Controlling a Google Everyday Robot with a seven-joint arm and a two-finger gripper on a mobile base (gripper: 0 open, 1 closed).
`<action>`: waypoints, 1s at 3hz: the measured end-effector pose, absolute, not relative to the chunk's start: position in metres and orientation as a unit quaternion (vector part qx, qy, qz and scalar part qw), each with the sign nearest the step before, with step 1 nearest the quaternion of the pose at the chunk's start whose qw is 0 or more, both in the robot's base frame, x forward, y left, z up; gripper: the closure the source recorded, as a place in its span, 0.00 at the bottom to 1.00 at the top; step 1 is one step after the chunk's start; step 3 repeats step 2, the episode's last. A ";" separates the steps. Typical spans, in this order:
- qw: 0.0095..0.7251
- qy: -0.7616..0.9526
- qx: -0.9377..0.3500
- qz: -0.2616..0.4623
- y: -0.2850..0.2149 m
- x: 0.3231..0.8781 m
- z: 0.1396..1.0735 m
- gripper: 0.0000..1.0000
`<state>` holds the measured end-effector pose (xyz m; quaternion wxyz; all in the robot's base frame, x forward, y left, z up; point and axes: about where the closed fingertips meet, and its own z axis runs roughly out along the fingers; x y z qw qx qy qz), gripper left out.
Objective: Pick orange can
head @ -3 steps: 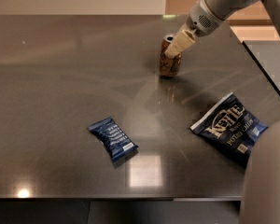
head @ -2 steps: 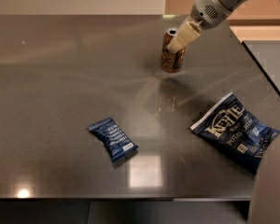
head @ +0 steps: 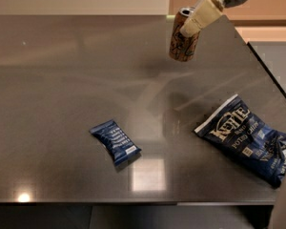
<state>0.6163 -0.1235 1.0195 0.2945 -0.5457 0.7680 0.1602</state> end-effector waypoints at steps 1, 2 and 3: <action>0.307 0.750 -0.562 0.165 -0.124 0.602 1.042 1.00; 0.307 0.750 -0.562 0.165 -0.123 0.602 1.043 1.00; 0.307 0.750 -0.562 0.165 -0.123 0.602 1.043 1.00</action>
Offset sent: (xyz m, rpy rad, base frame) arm -0.0123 -0.0004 0.0198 0.0132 -0.0248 0.0369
